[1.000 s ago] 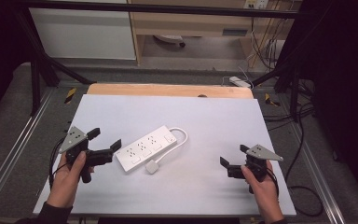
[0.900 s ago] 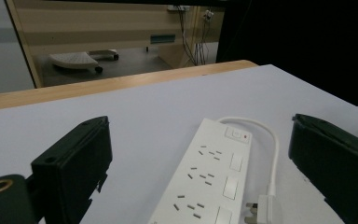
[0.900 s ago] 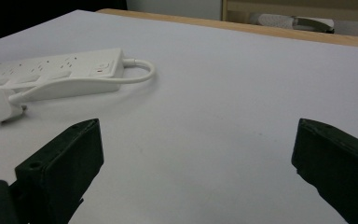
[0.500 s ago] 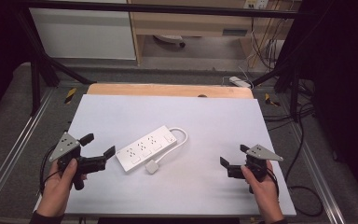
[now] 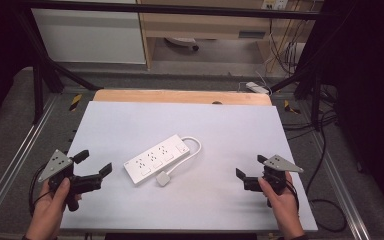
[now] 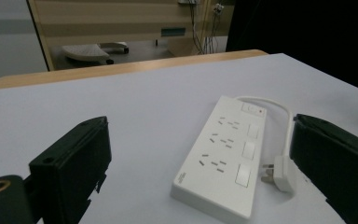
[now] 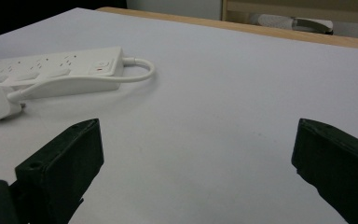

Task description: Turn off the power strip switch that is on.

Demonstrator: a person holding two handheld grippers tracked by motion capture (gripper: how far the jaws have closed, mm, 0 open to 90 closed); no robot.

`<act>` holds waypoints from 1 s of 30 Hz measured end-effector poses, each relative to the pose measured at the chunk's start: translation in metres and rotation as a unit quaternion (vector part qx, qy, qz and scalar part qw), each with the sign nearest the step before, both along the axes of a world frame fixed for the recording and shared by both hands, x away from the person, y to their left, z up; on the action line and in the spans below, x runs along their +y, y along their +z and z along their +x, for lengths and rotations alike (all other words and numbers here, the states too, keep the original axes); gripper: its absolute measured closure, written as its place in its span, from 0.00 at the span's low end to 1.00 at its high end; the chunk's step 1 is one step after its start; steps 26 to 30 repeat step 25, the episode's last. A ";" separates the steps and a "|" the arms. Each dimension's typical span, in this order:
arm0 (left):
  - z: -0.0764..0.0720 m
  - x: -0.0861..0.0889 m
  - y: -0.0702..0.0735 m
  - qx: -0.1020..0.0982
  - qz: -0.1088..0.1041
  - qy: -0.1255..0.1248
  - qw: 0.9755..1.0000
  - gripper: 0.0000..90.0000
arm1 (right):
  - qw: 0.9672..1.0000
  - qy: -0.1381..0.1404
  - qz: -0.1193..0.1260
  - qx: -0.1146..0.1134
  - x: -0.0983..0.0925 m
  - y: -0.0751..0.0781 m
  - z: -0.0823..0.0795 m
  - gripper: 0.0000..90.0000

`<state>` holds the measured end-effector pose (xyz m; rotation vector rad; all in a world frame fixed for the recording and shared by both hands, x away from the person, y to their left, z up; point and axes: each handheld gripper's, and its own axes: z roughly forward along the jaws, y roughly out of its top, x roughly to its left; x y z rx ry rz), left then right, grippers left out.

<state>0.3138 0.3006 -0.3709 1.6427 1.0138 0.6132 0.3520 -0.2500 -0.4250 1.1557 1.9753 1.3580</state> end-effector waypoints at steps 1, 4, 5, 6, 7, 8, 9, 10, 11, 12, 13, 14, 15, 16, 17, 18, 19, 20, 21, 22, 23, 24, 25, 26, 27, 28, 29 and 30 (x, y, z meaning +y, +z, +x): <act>0.000 0.001 -0.002 0.002 -0.001 0.003 1.000 0.06 | 1.000 0.000 0.000 0.001 0.000 0.000 0.000 0.03; -0.001 0.004 -0.006 0.006 -0.004 0.003 1.000 0.06 | 1.000 -0.001 0.000 -0.001 0.000 0.000 0.000 0.03; 0.000 0.003 -0.008 0.009 -0.003 0.003 1.000 0.06 | 1.000 -0.001 0.001 0.000 -0.001 0.000 0.000 0.03; 0.001 0.003 -0.009 0.011 -0.003 0.003 1.000 0.06 | 1.000 -0.002 0.001 0.000 -0.001 0.000 0.000 0.03; 0.002 0.002 -0.011 0.013 -0.001 0.004 1.000 0.06 | 1.000 -0.002 0.001 0.000 -0.001 0.000 0.000 0.03; 0.003 0.001 -0.012 0.015 0.003 0.004 1.000 0.06 | 1.000 -0.001 0.001 -0.001 -0.001 0.000 0.000 0.03; 0.003 -0.001 -0.014 0.017 0.005 0.002 1.000 0.06 | 1.000 -0.003 0.000 -0.002 -0.001 0.000 0.000 0.03; 0.004 -0.002 -0.017 0.019 0.009 0.000 1.000 0.06 | 1.000 -0.004 -0.002 -0.002 -0.001 0.000 0.000 0.03; 0.005 -0.004 -0.019 0.021 0.012 -0.003 1.000 0.06 | 1.000 -0.005 -0.001 -0.002 -0.001 0.000 0.000 0.03; 0.005 -0.006 -0.022 0.025 0.017 -0.007 1.000 0.06 | 1.000 -0.005 0.000 -0.002 -0.001 0.000 0.000 0.03; 0.006 -0.007 -0.026 0.029 0.020 -0.011 0.999 0.06 | 1.000 -0.005 -0.001 0.000 -0.001 0.000 -0.001 0.03; 0.007 -0.009 -0.029 0.035 0.021 -0.015 0.999 0.06 | 1.000 -0.005 -0.001 0.000 -0.001 0.000 0.000 0.03; 0.009 -0.010 -0.032 0.043 0.024 -0.019 0.999 0.06 | 1.000 -0.005 -0.001 0.000 -0.001 0.000 0.000 0.03; 0.010 -0.012 -0.036 0.050 0.030 -0.025 0.998 0.06 | 1.000 -0.005 -0.001 0.001 0.000 -0.001 0.000 0.03; 0.011 -0.013 -0.039 0.054 0.038 -0.028 0.997 0.06 | 1.000 -0.004 -0.002 0.002 0.000 -0.001 0.000 0.03; 0.012 -0.015 -0.042 0.056 0.046 -0.030 0.997 0.06 | 1.000 -0.004 -0.004 0.002 0.000 -0.001 0.000 0.03; 0.013 -0.016 -0.044 0.061 0.047 -0.031 0.997 0.06 | 1.000 -0.003 -0.005 0.002 0.000 -0.002 0.000 0.03; 0.014 -0.018 -0.047 0.066 0.049 -0.035 0.996 0.06 | 1.000 -0.004 -0.006 0.003 0.000 -0.002 0.001 0.03; 0.014 -0.020 -0.049 0.069 0.053 -0.040 0.995 0.07 | 1.000 -0.003 -0.007 0.006 0.001 -0.002 0.001 0.03; 0.014 -0.022 -0.050 0.071 0.054 -0.045 0.995 0.07 | 1.000 -0.004 -0.009 0.008 0.001 -0.003 0.001 0.03; 0.015 -0.023 -0.051 0.072 0.058 -0.046 0.995 0.07 | 1.000 -0.006 -0.011 0.010 0.001 -0.004 0.002 0.03; 0.015 -0.024 -0.052 0.073 0.060 -0.048 0.994 0.07 | 1.000 -0.012 -0.014 0.017 0.002 -0.005 0.002 0.03; 0.015 -0.026 -0.053 0.075 0.062 -0.049 0.994 0.07 | 0.999 -0.018 -0.023 0.028 0.002 -0.008 0.003 0.03; 0.015 -0.026 -0.053 0.075 0.062 -0.049 0.994 0.07 | 0.999 -0.018 -0.023 0.028 0.002 -0.008 0.003 0.03; 0.015 -0.026 -0.053 0.075 0.062 -0.049 0.994 0.07 | 0.999 -0.018 -0.023 0.028 0.002 -0.008 0.003 0.03; 0.015 -0.026 -0.053 0.075 0.062 -0.049 0.994 0.07 | 0.999 -0.018 -0.023 0.028 0.002 -0.008 0.003 0.03; 0.015 -0.026 -0.053 0.075 0.062 -0.049 0.994 0.07 | 0.999 -0.018 -0.023 0.028 0.002 -0.008 0.003 0.03; 0.015 -0.026 -0.053 0.075 0.062 -0.049 0.994 0.07 | 0.999 -0.018 -0.023 0.028 0.002 -0.008 0.003 0.03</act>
